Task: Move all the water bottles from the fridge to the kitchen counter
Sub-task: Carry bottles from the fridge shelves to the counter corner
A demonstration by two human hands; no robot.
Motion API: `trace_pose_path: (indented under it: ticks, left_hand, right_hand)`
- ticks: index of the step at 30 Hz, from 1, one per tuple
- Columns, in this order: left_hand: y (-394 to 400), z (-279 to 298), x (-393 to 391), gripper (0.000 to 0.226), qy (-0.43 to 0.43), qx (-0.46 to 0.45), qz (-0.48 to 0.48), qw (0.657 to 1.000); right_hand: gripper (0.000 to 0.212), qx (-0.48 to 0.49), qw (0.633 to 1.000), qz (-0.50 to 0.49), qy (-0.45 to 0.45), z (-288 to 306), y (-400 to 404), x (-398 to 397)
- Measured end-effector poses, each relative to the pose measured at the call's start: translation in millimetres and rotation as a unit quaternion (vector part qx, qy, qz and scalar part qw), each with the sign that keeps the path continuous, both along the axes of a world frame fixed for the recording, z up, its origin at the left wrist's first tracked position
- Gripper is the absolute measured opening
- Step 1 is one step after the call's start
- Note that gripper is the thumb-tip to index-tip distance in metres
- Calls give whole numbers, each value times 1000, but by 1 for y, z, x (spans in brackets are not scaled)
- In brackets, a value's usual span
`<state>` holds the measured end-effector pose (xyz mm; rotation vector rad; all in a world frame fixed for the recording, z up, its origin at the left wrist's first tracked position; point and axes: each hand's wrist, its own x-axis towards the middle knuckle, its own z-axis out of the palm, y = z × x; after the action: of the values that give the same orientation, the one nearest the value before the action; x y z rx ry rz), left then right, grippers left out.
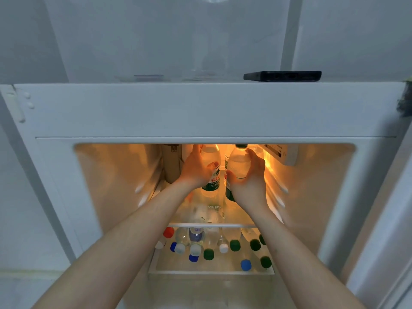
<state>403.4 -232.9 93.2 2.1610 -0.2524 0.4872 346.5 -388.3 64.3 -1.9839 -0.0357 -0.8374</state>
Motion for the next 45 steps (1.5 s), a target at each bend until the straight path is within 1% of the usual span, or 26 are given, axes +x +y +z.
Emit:
trace_pose_path:
  ticks: [3, 6, 10, 12, 16, 20, 25, 28, 35, 40, 42, 45]
  left_hand:
    - [2, 0, -9, 61, 1, 11, 10, 1000]
    - [5, -1, -19, 63, 2, 31, 23, 999]
    - [8, -4, -31, 66, -6, 72, 54, 996]
    - [11, -7, -35, 71, -7, 83, 72, 994]
    - [20, -13, -47, 71, -22, 66, 81, 994]
    - [26, -16, -71, 64, -51, 37, 78, 995]
    - [29, -10, -125, 53, -87, -11, 67, 994]
    - [30, -1, -166, 48, -101, -56, 56, 992]
    - [53, -6, -251, 46, -46, -100, 63, 992]
    - [73, -22, -307, 45, -15, -113, 107, 988]
    - [81, -33, -328, 48, -1, -119, 132, 984]
    - [97, -50, -359, 52, 18, -108, 173, 979]
  right_hand:
    - [78, 2, 1000, 17, -10, 0, -3, -8]
    - [80, -7, 1000, 21, -7, 1, -4, -15]
    - [71, -5, 999, 37, -8, 3, -4, -19]
    - [74, 2, 999, 47, -1, 4, -6, -22]
    - [76, 23, 996, 90, -8, 3, -9, -31]
    - [74, 47, 993, 109, -15, 0, -10, -52]
    - [80, 86, 984, 153, -26, 5, -17, -90]
    - [79, 102, 976, 188, -28, 4, -20, -111]
    - [79, 132, 961, 244, 4, -10, -19, -160]
    - [77, 129, 946, 291, 66, -26, -1, -187]
    - [73, 120, 936, 320, 78, -31, 10, -196]
    - [71, 108, 922, 356, 107, -39, 29, -209]
